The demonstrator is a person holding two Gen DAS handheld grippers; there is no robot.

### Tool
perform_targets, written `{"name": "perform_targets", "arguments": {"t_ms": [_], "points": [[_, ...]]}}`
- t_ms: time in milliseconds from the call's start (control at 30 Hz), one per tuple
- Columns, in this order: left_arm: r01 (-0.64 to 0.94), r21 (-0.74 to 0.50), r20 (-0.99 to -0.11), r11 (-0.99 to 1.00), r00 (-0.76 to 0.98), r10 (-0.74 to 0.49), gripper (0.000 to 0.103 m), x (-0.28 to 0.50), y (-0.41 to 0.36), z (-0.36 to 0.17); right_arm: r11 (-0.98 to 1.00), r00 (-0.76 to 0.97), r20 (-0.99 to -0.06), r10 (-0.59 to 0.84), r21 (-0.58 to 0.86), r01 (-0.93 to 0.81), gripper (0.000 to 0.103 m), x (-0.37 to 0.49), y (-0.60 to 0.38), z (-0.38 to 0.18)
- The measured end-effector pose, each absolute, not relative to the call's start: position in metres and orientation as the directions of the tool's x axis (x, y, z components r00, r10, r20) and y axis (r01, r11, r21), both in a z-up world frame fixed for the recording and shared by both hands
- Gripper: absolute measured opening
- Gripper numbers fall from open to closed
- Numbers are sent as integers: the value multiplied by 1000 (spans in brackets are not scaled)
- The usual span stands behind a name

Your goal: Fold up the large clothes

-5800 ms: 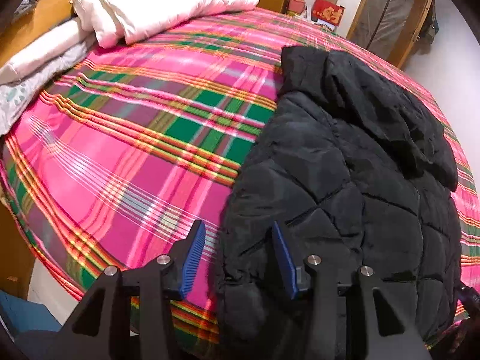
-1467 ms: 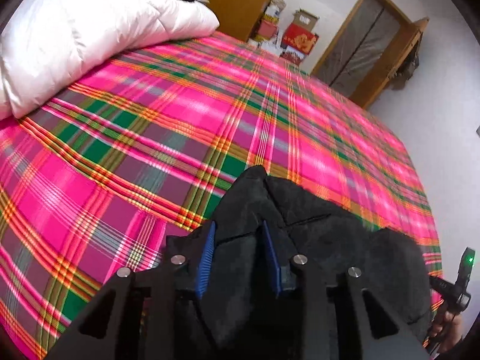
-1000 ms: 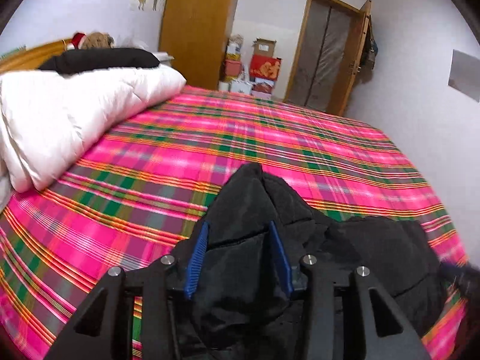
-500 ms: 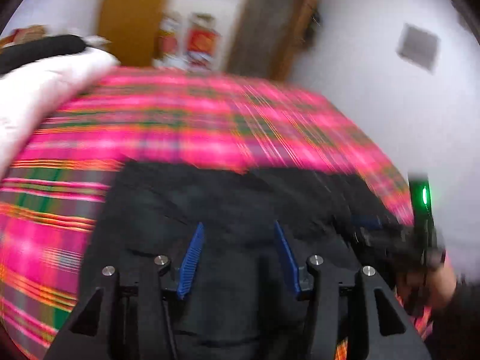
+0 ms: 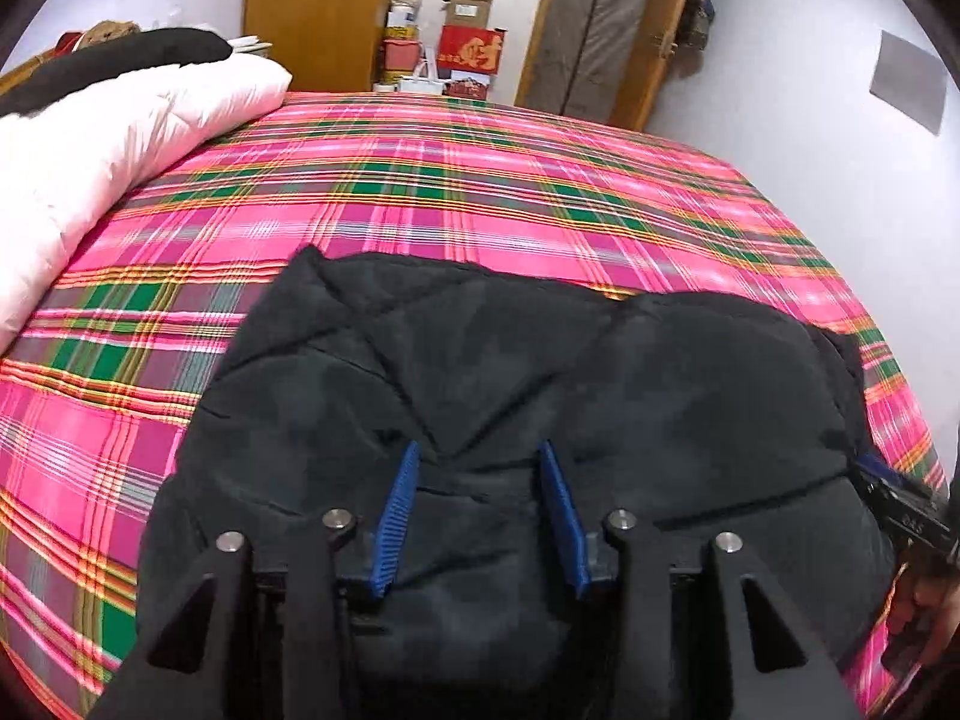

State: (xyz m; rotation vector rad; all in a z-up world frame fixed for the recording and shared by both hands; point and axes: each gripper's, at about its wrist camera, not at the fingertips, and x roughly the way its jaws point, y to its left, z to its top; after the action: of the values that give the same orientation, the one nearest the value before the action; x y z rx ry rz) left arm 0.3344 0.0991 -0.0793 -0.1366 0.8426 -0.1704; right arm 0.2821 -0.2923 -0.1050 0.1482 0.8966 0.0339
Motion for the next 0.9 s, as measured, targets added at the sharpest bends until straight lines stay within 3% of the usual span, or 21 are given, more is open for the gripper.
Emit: {"name": "perform_targets", "arguments": {"t_ms": [167,433,633,767,900], "points": [[84,-205,-716,975,666,-208,34,343,104,-101,991,627,-774,88,135,27,56,289,-293,-114],[74,-211,-727,975,655,-207,33,344,107,-89,992,619,-783,59,118,55,56,288,-291,-100],[68,-179,-651,981,739,-170,44,349,118,-49,990,691,-716,99,142,5,56,300,-276,-50],[-6,-204,-706,979,694,-143,45,375,146,-76,995,634,-772,41,86,40,56,350,-281,-73],[-30,-281,-713,959,676,-188,47,383,157,-105,984,591,-804,59,146,101,55,366,-301,-111]]}}
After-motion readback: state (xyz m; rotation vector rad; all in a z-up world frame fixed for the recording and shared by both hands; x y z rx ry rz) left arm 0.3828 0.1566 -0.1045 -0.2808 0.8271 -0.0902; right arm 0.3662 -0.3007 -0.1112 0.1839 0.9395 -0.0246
